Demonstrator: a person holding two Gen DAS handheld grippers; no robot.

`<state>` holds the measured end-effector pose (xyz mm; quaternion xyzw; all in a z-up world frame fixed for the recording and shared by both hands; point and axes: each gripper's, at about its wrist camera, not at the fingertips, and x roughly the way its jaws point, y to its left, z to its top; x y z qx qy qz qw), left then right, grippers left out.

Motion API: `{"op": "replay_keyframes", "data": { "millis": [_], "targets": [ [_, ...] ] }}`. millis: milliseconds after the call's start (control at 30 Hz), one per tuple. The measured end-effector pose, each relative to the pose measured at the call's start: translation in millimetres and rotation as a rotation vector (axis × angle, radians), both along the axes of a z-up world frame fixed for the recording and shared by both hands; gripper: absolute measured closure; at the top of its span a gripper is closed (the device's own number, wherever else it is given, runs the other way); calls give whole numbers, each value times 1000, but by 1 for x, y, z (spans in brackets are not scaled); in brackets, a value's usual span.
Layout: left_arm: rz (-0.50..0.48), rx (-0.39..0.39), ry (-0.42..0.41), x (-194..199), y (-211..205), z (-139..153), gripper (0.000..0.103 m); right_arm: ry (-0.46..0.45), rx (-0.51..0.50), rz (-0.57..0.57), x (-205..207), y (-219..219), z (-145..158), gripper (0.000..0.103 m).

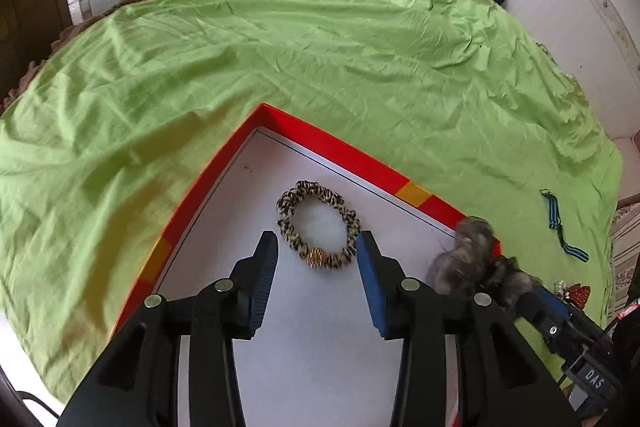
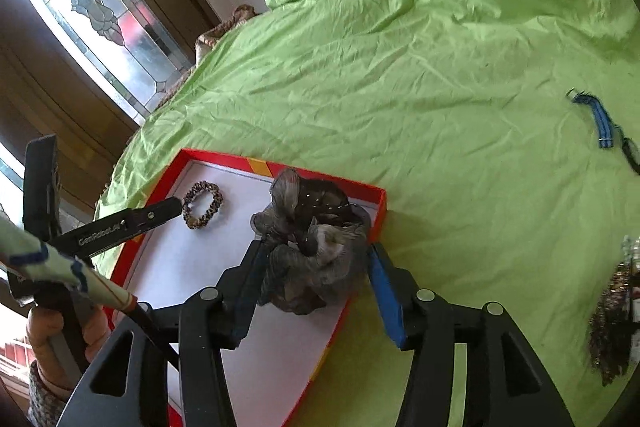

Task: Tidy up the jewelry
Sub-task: 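Carry the leopard hair tie to the tray with left tool while right tool drops grey scrunchie, then move both open tools back over the accessory pile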

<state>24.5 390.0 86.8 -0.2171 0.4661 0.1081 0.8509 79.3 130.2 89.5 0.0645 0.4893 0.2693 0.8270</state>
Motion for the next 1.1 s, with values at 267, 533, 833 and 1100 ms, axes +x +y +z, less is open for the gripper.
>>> {"op": "replay_keyframes", "data": {
  "millis": [267,533,833,1100],
  "targets": [
    [10,120,-66,-48,-38,42,47,-20,1,-52,-34,-51,20,45],
    [-138,170,-82,-77,-123,62,41,-27,-32,-120,-91,-132,16,45],
    [-344,120,-51,-84,-230,56,41,24,-32,-359,-144,-270,-4,45],
    [-507,128,-4,-73,-321,37,41,21,-35,-533,-166,-360,-14,42]
  ]
}}
